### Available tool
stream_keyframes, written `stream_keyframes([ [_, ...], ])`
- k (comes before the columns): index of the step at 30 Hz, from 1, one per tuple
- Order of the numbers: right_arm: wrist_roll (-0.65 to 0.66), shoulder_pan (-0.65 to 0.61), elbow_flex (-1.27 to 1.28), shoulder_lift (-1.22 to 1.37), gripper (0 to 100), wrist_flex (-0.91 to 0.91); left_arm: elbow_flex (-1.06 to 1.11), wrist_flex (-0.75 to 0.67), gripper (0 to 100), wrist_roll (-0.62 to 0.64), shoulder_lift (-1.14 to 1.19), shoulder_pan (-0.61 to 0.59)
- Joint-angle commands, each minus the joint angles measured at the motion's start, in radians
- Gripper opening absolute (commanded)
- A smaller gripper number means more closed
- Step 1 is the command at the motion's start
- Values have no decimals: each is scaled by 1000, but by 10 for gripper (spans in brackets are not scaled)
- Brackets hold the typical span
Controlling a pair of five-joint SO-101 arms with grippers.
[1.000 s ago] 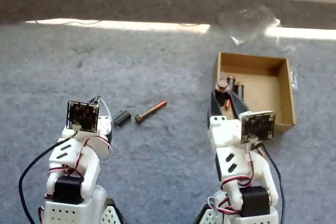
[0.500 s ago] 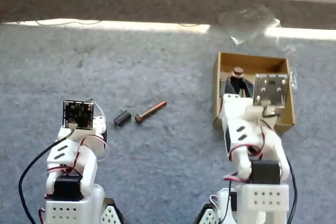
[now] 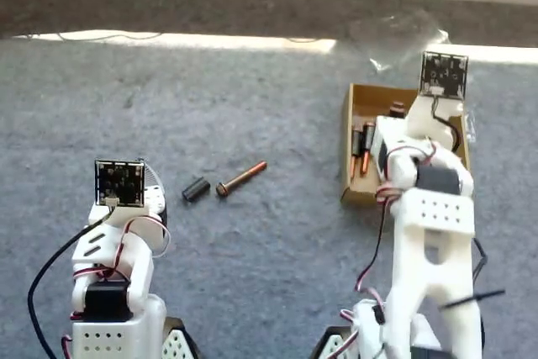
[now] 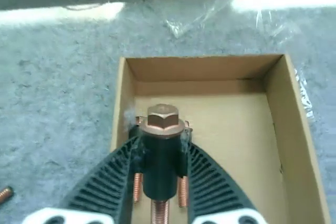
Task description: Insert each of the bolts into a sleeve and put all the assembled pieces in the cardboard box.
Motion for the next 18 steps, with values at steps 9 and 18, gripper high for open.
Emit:
stream_keyframes([
  [9, 98, 124, -401, 533, 5, -4, 15, -6, 5, -6, -12, -4],
  [18, 100, 143, -550, 797, 5, -2, 15, -6, 5, -6, -12, -4],
])
